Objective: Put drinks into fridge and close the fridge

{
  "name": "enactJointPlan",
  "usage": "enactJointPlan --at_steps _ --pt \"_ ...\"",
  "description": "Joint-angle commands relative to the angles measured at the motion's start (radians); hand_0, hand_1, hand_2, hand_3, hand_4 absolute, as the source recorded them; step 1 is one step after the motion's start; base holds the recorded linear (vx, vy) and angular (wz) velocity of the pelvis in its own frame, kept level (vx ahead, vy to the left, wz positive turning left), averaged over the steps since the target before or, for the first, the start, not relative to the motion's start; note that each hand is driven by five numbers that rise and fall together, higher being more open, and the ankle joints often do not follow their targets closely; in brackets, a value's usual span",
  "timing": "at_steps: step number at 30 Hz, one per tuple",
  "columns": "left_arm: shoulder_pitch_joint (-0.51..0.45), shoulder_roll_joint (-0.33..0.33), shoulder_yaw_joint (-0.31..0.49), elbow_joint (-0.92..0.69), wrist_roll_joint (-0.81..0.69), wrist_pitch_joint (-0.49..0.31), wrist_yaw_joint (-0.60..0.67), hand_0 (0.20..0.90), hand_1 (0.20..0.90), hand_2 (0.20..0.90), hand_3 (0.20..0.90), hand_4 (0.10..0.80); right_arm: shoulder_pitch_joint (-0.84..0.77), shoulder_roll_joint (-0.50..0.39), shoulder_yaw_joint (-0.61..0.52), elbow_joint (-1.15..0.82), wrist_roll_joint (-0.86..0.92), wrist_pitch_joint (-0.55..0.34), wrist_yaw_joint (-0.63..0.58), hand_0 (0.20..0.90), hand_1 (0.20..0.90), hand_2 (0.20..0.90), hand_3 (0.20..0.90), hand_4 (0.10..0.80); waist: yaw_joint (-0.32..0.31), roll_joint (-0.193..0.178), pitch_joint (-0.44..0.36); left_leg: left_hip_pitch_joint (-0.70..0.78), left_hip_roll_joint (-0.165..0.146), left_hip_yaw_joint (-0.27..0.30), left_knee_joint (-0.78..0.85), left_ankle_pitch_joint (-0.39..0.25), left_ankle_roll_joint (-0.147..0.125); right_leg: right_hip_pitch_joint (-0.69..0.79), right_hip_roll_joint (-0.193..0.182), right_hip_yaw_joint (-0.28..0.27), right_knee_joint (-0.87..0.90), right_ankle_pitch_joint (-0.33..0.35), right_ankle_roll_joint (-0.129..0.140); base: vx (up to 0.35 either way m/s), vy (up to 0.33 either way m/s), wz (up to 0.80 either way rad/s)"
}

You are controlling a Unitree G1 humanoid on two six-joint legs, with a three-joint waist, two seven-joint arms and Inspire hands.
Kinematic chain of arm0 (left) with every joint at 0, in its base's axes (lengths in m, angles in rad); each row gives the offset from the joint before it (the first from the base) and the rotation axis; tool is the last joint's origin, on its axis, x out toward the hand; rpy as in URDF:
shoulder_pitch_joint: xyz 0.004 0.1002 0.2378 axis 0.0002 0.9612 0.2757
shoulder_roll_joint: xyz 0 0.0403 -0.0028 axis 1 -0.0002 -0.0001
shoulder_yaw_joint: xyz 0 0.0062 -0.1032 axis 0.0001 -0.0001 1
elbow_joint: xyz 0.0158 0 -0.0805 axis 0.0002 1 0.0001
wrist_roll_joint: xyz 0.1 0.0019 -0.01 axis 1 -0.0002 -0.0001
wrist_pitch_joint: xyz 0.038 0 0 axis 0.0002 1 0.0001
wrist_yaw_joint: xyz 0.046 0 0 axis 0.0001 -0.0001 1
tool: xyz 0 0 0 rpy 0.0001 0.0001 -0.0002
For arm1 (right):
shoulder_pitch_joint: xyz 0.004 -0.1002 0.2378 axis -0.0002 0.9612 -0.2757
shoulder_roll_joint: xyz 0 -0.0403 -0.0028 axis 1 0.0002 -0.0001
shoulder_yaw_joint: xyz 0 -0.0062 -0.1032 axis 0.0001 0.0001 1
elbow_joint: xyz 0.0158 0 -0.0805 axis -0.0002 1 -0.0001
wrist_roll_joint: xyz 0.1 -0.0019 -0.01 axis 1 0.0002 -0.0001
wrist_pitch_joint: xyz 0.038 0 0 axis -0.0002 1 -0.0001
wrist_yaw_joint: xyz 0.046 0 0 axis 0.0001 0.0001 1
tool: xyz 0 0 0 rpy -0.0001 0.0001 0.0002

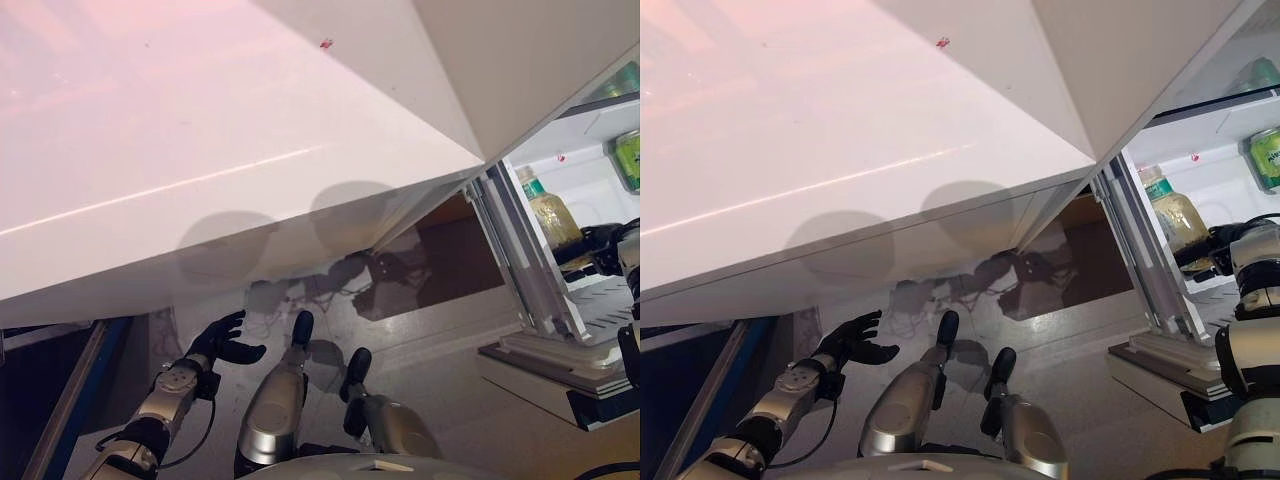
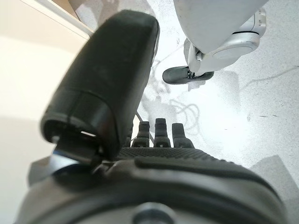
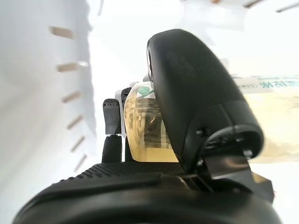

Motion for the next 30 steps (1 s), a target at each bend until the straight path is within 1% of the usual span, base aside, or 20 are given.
enactJointPlan --at_steps 1,4,5,6,7,13,16,18,20,23,25,28,30 --pt "0.048 0.064 -0.023 -0.058 0.030 -0.042 0.000 0.900 0.900 0.900 0.900 0.800 -0.018 -0.122 0.113 -0.010 -0.079 0.023 0.078 0.300 0.300 0.300 0.200 0.100 0.010 -0.016 -0.039 -0.010 -0.022 0.064 0.104 -0.151 0.018 -0.115 -0.027 0.007 0.168 -0.030 0.036 0.000 0.000 0.00" --pt "0.048 0.066 -0.017 -0.053 0.041 -0.036 0.000 0.900 0.900 0.900 0.900 0.800 -0.016 -0.119 0.122 -0.002 -0.101 0.025 0.127 0.300 0.300 0.300 0.200 0.100 0.011 -0.017 -0.041 -0.007 -0.024 0.062 0.102 -0.150 0.019 -0.111 -0.026 0.007 0.168 -0.030 0.036 0.002 0.000 0.01" --pt "0.047 0.067 -0.012 -0.043 0.049 -0.035 -0.001 0.900 0.900 0.900 0.900 0.800 -0.014 -0.120 0.127 -0.005 -0.108 0.023 0.158 0.472 0.472 0.472 0.400 0.300 0.010 -0.018 -0.045 -0.004 -0.024 0.061 0.100 -0.150 0.018 -0.108 -0.027 0.007 0.167 -0.031 0.036 -0.003 0.009 0.04" --pt "0.045 0.065 -0.010 -0.034 0.053 -0.036 -0.001 0.900 0.900 0.900 0.900 0.800 -0.014 -0.119 0.130 -0.005 -0.111 0.016 0.166 0.719 0.719 0.719 0.689 0.589 0.008 -0.018 -0.050 -0.006 -0.025 0.059 0.099 -0.148 0.018 -0.110 -0.027 0.007 0.165 -0.029 0.036 -0.004 0.017 0.05" --pt "0.044 0.063 -0.008 -0.028 0.056 -0.035 0.000 0.900 0.900 0.900 0.900 0.800 -0.013 -0.116 0.133 -0.007 -0.109 0.014 0.168 0.900 0.900 0.900 0.900 0.800 0.007 -0.018 -0.052 -0.004 -0.026 0.059 0.098 -0.148 0.018 -0.108 -0.027 0.008 0.164 -0.029 0.037 -0.001 0.024 0.07" --pt "0.043 0.053 -0.005 -0.011 0.072 -0.037 -0.005 0.900 0.900 0.900 0.900 0.800 -0.030 -0.106 0.139 -0.017 -0.059 -0.022 0.105 0.900 0.900 0.900 0.900 0.800 0.003 -0.018 -0.065 0.010 -0.028 0.064 0.096 -0.152 0.020 -0.097 -0.028 0.018 0.156 -0.026 0.039 0.001 0.008 0.02" --pt "0.047 0.049 -0.007 -0.005 0.081 -0.045 -0.006 0.900 0.900 0.900 0.900 0.800 -0.044 -0.106 0.137 -0.061 -0.026 -0.058 0.028 0.900 0.900 0.900 0.900 0.800 -0.007 -0.022 -0.075 0.022 -0.027 0.074 0.090 -0.156 0.022 -0.092 -0.026 0.030 0.146 -0.018 0.045 -0.024 0.022 0.00" --pt "0.051 0.046 -0.005 -0.007 0.087 -0.042 -0.002 0.900 0.900 0.900 0.900 0.800 -0.048 -0.109 0.132 -0.116 0.005 -0.067 0.000 0.900 0.900 0.900 0.900 0.800 -0.016 -0.026 -0.084 0.029 -0.027 0.080 0.085 -0.158 0.023 -0.089 -0.024 0.041 0.141 -0.014 0.049 -0.033 0.031 -0.06" --pt "0.054 0.044 -0.002 -0.006 0.095 -0.040 0.000 0.900 0.900 0.900 0.900 0.800 -0.051 -0.117 0.128 -0.187 0.053 -0.056 -0.020 0.900 0.900 0.900 0.900 0.800 -0.027 -0.031 -0.093 0.037 -0.026 0.086 0.080 -0.160 0.024 -0.089 -0.023 0.051 0.138 -0.010 0.053 -0.035 0.036 -0.17" --pt "0.058 0.040 0.002 0.012 0.113 -0.043 0.003 0.900 0.900 0.900 0.900 0.800 -0.039 -0.127 0.105 -0.286 0.108 -0.072 -0.076 0.900 0.900 0.900 0.900 0.800 -0.048 -0.040 -0.111 0.051 -0.024 0.100 0.075 -0.166 0.026 -0.086 -0.020 0.069 0.135 -0.005 0.061 -0.032 0.037 -0.13" --pt "0.064 0.035 0.005 0.021 0.126 -0.037 0.009 0.900 0.900 0.900 0.900 0.800 -0.025 -0.146 0.083 -0.370 0.157 -0.092 -0.134 0.900 0.900 0.900 0.900 0.800 -0.068 -0.047 -0.130 0.064 -0.023 0.113 0.070 -0.173 0.029 -0.082 -0.017 0.084 0.130 -0.002 0.066 -0.030 0.045 -0.26" --pt "0.075 0.032 0.013 0.040 0.142 -0.040 0.014 0.900 0.900 0.900 0.900 0.800 0.015 -0.169 0.029 -0.494 0.276 -0.098 -0.233 0.900 0.900 0.900 0.900 0.800 -0.095 -0.055 -0.156 0.079 -0.021 0.127 0.069 -0.184 0.032 -0.076 -0.014 0.107 0.126 -0.001 0.072 -0.020 0.046 -0.32" --pt "0.077 0.019 0.016 0.066 0.155 -0.039 0.022 0.900 0.900 0.900 0.900 0.800 0.068 -0.181 -0.054 -0.575 0.349 -0.155 -0.340 0.900 0.900 0.900 0.900 0.800 -0.123 -0.059 -0.187 0.093 -0.019 0.144 0.074 -0.197 0.035 -0.069 -0.012 0.127 0.128 -0.005 0.078 0.006 0.060 -0.33"
